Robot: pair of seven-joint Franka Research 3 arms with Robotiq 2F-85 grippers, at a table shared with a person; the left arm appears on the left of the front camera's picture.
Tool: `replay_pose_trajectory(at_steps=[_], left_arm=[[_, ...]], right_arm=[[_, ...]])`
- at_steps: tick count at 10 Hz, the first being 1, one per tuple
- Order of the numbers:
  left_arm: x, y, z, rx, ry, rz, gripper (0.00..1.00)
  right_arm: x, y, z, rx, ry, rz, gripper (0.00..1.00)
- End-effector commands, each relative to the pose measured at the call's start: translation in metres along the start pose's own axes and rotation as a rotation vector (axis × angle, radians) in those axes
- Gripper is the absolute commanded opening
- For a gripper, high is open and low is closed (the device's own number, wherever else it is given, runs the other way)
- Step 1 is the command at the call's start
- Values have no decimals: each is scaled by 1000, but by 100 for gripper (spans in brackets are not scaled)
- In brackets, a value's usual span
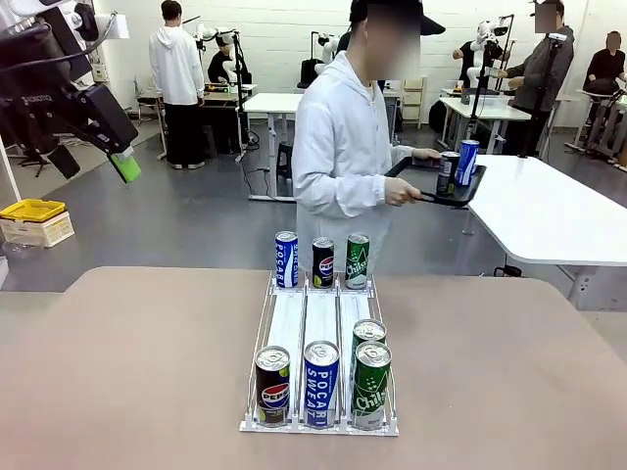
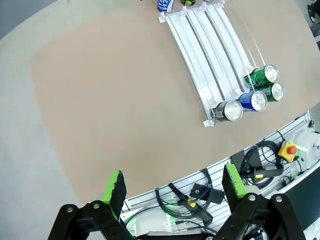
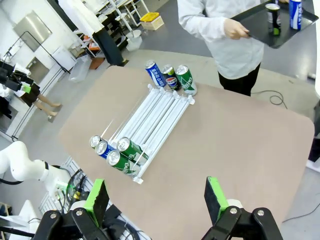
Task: Retrieve and hand over the desired beverage to the person.
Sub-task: Place the picked can on the Handle tray extended by the person.
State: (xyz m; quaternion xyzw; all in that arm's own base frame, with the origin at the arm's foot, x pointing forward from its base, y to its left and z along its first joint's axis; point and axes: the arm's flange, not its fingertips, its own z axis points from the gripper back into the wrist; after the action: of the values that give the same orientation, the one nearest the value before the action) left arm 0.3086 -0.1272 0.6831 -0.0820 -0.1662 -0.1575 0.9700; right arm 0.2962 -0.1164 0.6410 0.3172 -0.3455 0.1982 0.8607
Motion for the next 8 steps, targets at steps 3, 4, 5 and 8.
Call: replay_pose_trajectory(at_steps=[3,4,5,8], left_arm=[[-4,5,-5,13,-4,-17,100],[-1,0,-1,0,2,0,100],[-5,24,2,-77,8,-37,100],[-17,70,3,-256,-53,-128,100]], right_arm=[[2,0,-2,37,-26,12,100],[2,0,-2,37,-26,12,100],[2,0,-2,37,-26,12,100],[2,0,-2,37,-26,12,100]])
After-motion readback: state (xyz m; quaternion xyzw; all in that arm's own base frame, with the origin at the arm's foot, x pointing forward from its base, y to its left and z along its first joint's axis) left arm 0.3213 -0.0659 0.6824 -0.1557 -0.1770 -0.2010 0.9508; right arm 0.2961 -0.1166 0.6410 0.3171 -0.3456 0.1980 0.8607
